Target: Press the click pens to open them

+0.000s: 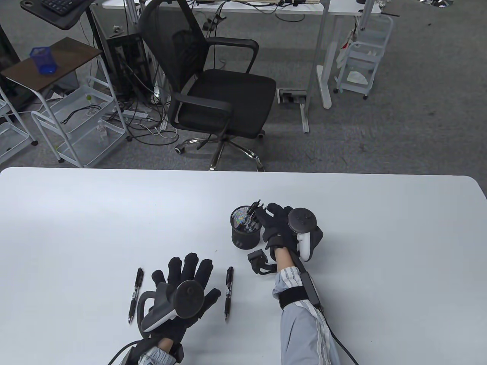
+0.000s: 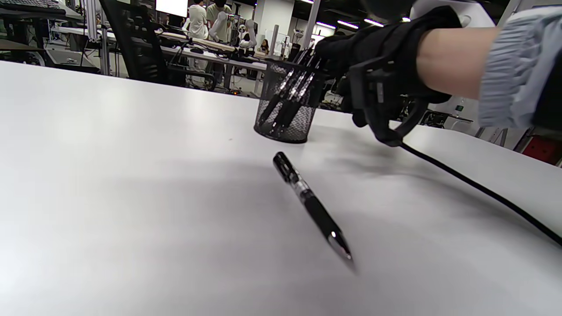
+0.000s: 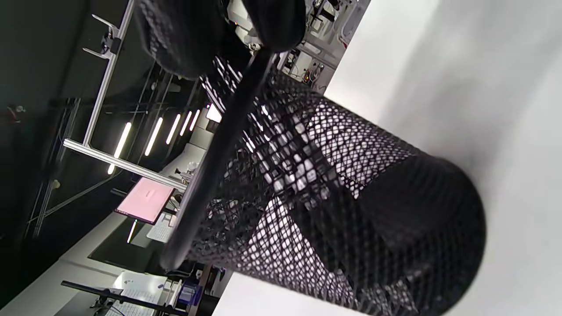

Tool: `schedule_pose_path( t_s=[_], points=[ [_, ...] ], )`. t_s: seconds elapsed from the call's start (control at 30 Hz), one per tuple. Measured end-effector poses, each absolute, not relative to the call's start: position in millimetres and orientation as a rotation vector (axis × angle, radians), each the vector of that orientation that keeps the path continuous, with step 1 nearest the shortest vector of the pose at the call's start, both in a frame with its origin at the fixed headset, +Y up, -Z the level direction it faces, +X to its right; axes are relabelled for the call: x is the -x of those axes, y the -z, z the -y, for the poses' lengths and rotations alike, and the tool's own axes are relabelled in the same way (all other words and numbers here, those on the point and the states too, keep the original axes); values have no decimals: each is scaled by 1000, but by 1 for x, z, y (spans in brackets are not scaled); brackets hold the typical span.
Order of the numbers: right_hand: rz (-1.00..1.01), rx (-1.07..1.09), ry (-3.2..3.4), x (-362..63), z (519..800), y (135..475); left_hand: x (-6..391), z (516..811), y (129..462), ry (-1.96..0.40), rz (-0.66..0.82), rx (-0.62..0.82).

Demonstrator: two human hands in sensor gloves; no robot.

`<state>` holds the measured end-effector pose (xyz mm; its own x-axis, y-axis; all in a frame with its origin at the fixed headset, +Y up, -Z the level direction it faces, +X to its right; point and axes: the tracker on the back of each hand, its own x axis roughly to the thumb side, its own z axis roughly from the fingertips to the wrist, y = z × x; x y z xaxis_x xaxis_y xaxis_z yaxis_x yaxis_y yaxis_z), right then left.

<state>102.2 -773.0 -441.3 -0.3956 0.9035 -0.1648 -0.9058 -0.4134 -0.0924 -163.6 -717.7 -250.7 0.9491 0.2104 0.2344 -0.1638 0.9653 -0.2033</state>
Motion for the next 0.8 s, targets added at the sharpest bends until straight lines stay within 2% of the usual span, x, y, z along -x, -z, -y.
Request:
schedule_pose_path(
  t_s=[0.33, 0.6, 0.8],
  points=[
    [56, 231, -1979, -102, 774, 442, 164, 717, 251, -188, 253, 192],
    [-20, 189, -1939, -102, 777, 446, 164, 717, 252, -189, 252, 202],
    [-2, 194, -1883, -100, 781, 448, 164, 717, 252, -188, 252, 203]
  ],
)
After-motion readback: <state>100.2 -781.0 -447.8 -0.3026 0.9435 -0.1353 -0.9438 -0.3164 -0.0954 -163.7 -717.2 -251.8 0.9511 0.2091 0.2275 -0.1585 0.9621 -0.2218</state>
